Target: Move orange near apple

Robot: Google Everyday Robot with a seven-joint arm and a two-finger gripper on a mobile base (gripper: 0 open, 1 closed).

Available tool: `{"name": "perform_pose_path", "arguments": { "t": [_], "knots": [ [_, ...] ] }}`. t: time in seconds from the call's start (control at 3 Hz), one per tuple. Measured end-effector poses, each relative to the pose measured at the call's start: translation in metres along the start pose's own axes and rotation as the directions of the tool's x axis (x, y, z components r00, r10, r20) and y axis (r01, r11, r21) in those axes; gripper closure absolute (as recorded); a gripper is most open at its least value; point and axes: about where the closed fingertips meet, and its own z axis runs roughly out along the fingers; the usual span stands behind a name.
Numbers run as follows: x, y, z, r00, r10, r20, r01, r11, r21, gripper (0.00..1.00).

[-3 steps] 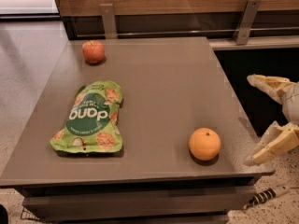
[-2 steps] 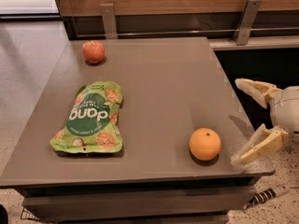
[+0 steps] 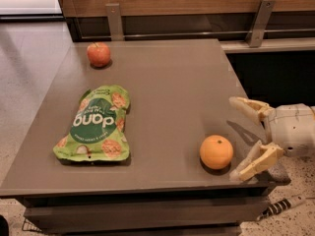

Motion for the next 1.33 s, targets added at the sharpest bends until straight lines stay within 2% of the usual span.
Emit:
{"name": "perform_pose_path", "arguments": {
  "t": [0.33, 0.67, 1.33],
  "knots": [
    [0.009, 0.011, 0.012, 1.0, 0.031, 0.0, -0.031, 0.9989, -0.035, 0.0],
    [0.013, 0.017, 0.023, 0.999, 0.043, 0.006, -0.042, 0.9971, -0.063, 0.18],
    [0.012, 0.023, 0.032, 1.0, 0.027, 0.003, -0.026, 0.9964, -0.08, 0.64]
  ]
}}
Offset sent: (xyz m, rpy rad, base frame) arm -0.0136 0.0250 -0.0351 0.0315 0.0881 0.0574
